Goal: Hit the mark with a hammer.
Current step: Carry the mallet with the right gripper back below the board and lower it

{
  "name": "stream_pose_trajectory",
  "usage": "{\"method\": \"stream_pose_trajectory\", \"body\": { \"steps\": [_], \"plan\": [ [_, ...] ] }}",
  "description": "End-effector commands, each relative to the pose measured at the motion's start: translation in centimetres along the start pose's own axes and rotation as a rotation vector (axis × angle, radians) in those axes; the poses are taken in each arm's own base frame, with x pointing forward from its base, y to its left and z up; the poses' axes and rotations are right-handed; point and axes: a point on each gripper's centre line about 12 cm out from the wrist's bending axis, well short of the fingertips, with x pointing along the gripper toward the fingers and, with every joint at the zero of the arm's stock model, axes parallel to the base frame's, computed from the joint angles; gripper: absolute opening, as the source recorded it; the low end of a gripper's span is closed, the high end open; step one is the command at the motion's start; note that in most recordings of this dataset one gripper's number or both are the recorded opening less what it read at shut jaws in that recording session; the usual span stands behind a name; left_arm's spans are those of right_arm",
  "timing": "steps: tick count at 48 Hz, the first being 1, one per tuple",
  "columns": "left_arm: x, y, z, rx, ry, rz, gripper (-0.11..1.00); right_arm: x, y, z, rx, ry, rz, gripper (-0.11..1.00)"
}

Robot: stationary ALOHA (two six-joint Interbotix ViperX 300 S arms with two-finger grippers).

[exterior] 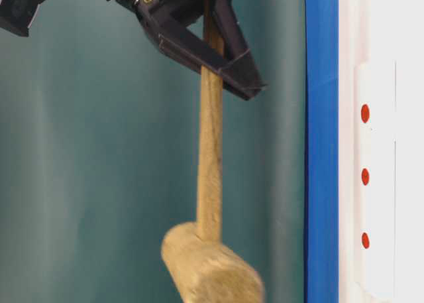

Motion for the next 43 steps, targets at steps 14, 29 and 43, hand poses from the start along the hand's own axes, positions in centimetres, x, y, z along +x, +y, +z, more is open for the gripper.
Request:
{"method": "stream_pose_trajectory", "body": {
  "steps": [14,29,43],
  "plan": [
    [-1.0,-0.6,0.9,0.536,-0.054,-0.024,0.83,1.0,6.9,-0.9,0.048,0.047,0.031,0.07],
    [-2.3,-0.6,0.8,0.801,-0.09,-0.04,0.83,2.6,10.6,-2.3,0.058,0.095,0.035,0.07],
    [-2.8,-0.4,0.7,0.804,-0.101,-0.048,0.83,4.2,10.6,-3.4,0.047,0.127,0.01,0.07]
  ]
}}
